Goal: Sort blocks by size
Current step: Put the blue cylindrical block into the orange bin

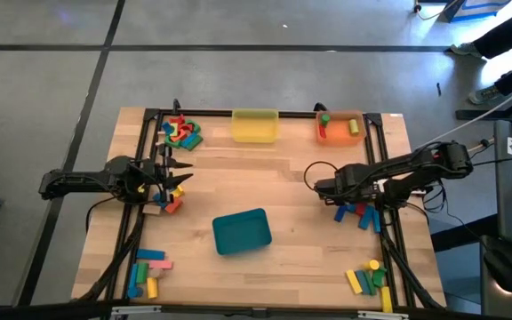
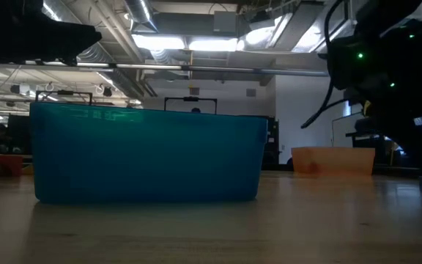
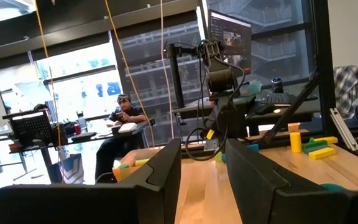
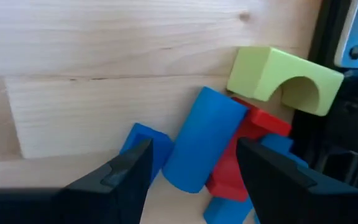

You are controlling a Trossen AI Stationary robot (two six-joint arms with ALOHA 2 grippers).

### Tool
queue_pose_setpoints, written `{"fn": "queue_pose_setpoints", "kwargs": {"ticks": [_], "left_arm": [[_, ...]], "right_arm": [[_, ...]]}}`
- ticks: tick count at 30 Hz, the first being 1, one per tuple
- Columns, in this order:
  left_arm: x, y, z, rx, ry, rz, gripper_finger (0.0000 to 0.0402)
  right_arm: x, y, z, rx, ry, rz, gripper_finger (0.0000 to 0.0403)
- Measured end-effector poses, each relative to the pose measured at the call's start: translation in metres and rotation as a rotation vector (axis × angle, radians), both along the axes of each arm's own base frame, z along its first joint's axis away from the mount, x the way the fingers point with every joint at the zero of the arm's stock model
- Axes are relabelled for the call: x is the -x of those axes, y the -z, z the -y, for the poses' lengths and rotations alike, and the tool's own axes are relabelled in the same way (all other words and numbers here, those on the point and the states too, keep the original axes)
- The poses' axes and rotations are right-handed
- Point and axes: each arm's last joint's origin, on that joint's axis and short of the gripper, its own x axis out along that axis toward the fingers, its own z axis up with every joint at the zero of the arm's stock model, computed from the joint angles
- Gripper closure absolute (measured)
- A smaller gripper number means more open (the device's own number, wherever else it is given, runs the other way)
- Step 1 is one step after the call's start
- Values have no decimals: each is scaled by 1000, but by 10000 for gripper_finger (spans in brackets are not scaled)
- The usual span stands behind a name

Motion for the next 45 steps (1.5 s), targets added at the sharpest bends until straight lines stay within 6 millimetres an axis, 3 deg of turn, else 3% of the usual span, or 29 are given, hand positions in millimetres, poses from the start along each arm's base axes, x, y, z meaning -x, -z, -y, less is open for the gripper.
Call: {"fn": "queue_pose_setpoints", "kwargs": {"ticks": [11,20,28,31,37,45], "left_arm": [[0,0,0,6,2,0,290],[0,0,0,6,1,-2,290],[0,0,0,6,1,-5,290],[0,1,0,6,2,-6,290],[0,0,0,9,2,-4,290],[0,1,0,5,1,-6,290]], "right_arm": [[9,22,0,4,44,33,178],[9,26,1,7,18,54,267],[8,26,1,-7,-93,68,253],[5,22,1,0,-117,66,243],[-3,11,2,39,-192,93,269],[-11,-24,8,189,-240,165,256]]}}
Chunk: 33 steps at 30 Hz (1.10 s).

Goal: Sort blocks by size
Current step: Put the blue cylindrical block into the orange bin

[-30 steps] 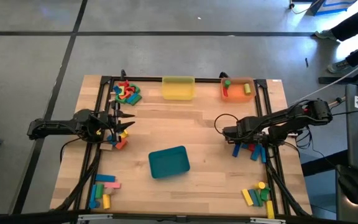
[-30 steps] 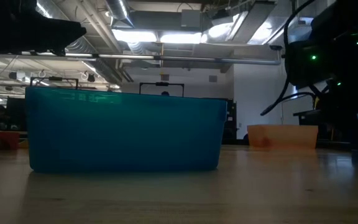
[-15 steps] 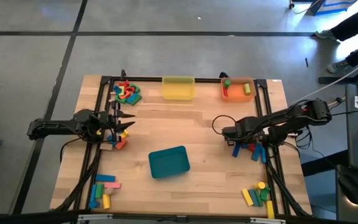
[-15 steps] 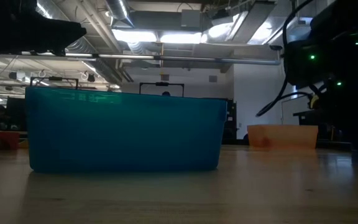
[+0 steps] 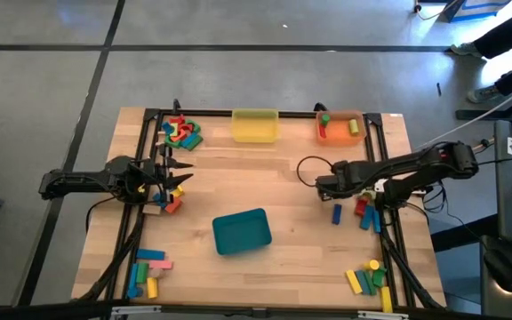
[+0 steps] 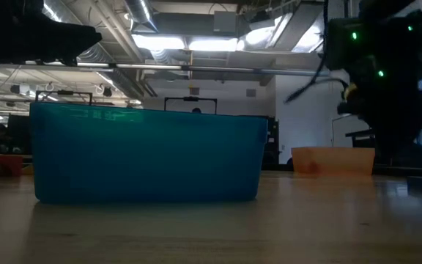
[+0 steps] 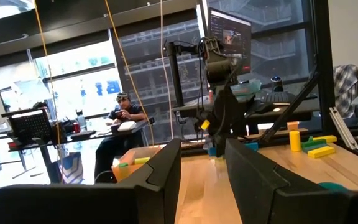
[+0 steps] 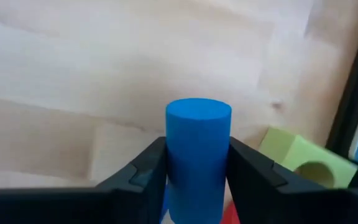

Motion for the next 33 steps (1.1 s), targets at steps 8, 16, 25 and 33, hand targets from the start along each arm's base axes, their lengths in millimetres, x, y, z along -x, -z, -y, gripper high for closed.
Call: {"fn": "queue_pose_setpoints", "kwargs": {"ticks": [8,16,25,33], "left_arm": [[0,0,0,-2,0,-1,290],[0,0,0,1,0,0,290],[0,0,0,4,1,0,290],[0,0,0,5,1,0,290]], "right_arm": [[4,-42,29,165,-34,24,267],[16,-63,75,307,-58,13,256],[19,-71,133,451,-53,96,256],[21,-67,176,537,-29,116,258]]}}
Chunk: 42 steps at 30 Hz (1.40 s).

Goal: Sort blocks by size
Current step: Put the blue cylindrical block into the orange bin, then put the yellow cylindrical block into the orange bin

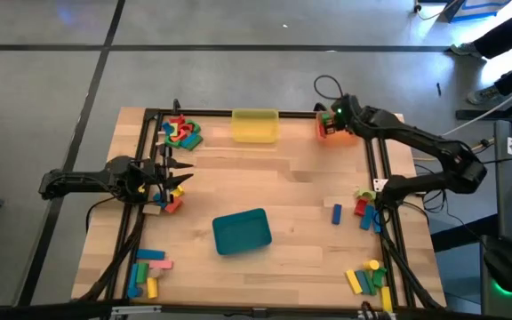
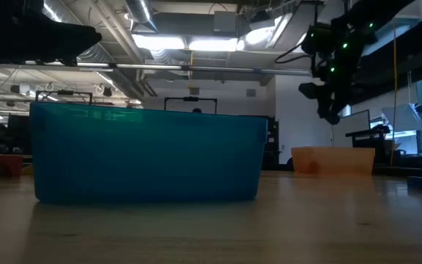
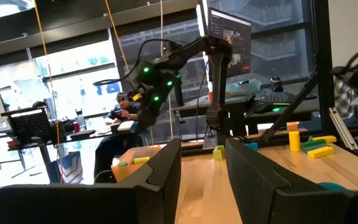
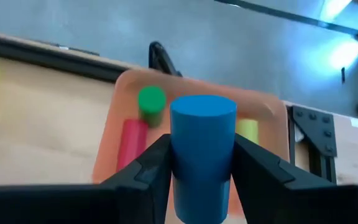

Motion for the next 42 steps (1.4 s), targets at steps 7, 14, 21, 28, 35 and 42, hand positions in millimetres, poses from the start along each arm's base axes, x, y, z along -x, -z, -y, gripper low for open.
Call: {"fn": "queue_pose_setpoints", "kwargs": {"ticks": [7,14,21,28,35,42], "left_arm": [[0,0,0,0,0,0,290],[0,0,0,-6,-1,-1,290],[0,0,0,6,1,2,290],[0,0,0,-1,0,2,290],[0,0,0,0,0,0,290],[0,0,0,6,1,1,290]], "right_arm": [[-5,28,31,-82,-8,-4,259],[-8,56,47,-198,-16,-8,259],[-11,64,50,-205,-12,-14,255],[-12,64,51,-201,-13,0,239],[-13,64,51,-211,-26,18,236],[-11,54,46,-212,-94,22,235]]}}
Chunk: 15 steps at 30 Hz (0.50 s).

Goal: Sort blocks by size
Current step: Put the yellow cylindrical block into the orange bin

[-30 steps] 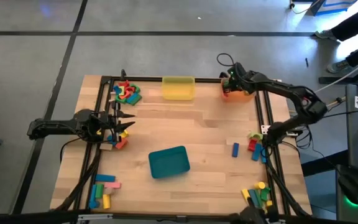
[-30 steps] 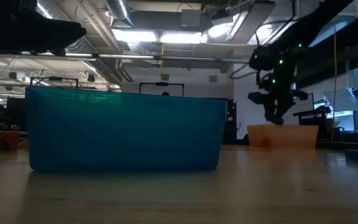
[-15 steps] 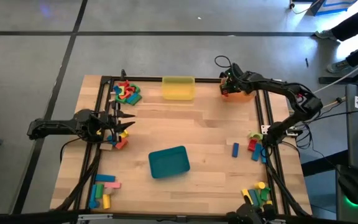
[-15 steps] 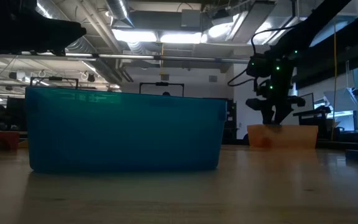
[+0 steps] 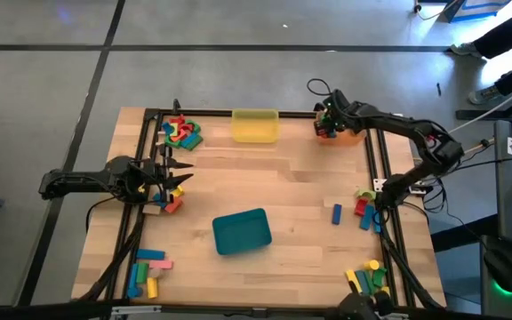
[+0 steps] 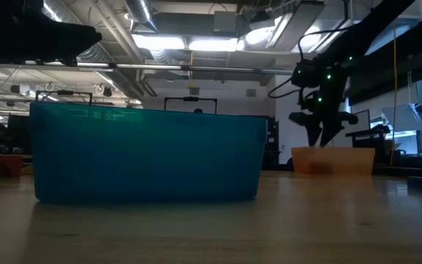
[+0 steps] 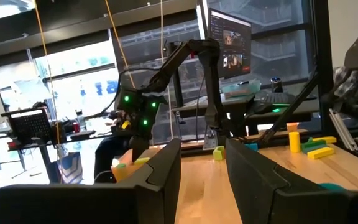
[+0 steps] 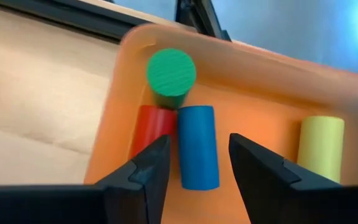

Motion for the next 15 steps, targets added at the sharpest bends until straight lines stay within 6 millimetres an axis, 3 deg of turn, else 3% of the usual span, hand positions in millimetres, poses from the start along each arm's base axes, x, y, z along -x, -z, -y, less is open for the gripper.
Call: {"fn": "queue_pose_setpoints", "kwargs": {"ticks": [15], "left_arm": [[0,0,0,-5,-1,-2,290]], "right_arm": [[34,-63,-63,-112,-168,144,235]]}}
